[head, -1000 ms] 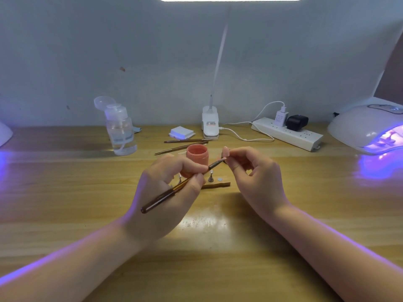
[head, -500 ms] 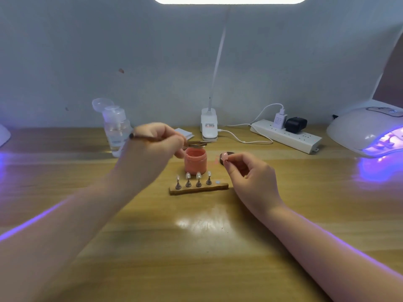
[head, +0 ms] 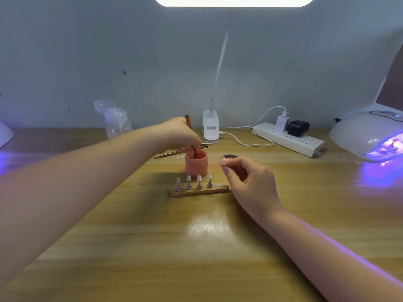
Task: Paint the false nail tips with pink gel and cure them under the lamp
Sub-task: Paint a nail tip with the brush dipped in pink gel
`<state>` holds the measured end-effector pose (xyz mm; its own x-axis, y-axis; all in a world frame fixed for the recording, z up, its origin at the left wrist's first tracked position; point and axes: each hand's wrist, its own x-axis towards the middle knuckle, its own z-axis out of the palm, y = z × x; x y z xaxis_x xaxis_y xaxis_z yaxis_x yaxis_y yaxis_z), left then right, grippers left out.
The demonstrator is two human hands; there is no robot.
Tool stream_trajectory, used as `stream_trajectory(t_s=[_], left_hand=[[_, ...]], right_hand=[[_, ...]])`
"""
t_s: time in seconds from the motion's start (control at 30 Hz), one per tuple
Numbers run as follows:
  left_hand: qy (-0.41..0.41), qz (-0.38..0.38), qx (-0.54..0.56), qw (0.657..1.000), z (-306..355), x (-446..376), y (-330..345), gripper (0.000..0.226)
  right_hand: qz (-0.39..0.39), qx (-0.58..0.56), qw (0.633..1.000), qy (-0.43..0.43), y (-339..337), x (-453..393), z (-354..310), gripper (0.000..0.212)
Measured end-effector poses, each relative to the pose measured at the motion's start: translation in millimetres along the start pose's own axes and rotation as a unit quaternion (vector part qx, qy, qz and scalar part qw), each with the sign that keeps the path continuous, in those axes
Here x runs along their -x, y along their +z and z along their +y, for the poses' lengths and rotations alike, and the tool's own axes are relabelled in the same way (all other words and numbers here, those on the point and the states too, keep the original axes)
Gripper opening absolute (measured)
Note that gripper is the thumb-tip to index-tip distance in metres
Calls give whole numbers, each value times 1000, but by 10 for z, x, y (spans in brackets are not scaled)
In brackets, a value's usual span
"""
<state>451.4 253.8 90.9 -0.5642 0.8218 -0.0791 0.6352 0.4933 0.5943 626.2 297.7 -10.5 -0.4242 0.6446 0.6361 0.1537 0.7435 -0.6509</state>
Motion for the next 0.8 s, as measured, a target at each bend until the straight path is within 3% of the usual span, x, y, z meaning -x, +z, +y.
stream_trajectory(t_s=[0.3, 0.57, 0.67, 0.8], left_hand=[[-50, 65, 225, 971, -308, -12, -221, 8], [-91, 43, 357, 928, -639, 198, -234, 15], [-64, 74, 402, 911, -621, 303, -261, 13], [55, 109, 466, 876, -544, 538, -96, 17]], right_hand=[[-8, 6, 1000, 4, -2, -4, -22, 8], [-10, 10, 1000, 8, -2, -2, -16, 9], [-7, 11, 1000, 6, -8, -1, -19, 10], [6, -3, 1000, 24, -24, -7, -30, 9]])
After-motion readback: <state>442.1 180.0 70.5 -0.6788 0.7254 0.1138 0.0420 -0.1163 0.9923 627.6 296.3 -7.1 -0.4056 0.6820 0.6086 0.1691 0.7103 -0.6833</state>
